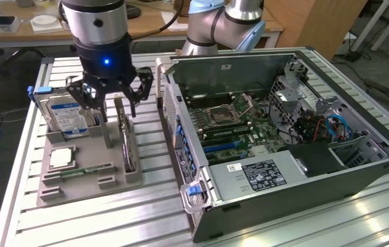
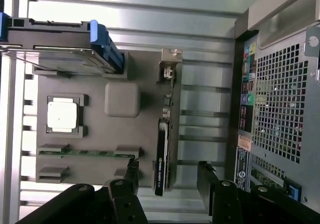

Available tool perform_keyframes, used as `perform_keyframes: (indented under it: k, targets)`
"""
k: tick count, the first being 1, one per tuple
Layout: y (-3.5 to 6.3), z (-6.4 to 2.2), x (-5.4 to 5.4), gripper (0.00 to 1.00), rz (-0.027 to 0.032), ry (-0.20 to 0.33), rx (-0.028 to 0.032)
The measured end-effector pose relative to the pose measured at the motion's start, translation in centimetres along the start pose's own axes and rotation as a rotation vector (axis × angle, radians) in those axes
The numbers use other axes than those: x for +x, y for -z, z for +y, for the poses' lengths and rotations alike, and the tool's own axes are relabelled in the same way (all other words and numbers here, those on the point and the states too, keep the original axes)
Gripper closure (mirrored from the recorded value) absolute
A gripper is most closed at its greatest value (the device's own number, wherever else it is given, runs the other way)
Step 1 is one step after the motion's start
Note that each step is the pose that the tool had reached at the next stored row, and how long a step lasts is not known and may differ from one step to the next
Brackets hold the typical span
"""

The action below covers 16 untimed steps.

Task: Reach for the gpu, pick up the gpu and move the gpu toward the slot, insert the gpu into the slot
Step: 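Pick up the gpu and move the gpu toward the slot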

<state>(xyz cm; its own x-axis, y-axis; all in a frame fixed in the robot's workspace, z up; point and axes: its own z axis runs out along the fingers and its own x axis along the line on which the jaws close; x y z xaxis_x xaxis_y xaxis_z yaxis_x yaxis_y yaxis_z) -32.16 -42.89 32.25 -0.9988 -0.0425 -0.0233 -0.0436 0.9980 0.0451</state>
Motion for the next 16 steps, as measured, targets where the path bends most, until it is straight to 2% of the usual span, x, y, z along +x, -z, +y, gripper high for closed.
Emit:
perform_keyframes:
  k: [16]
  targets:
    - [-2.91,-0.13,0.1,0.41,-0.0009,-0.017,0.0008]
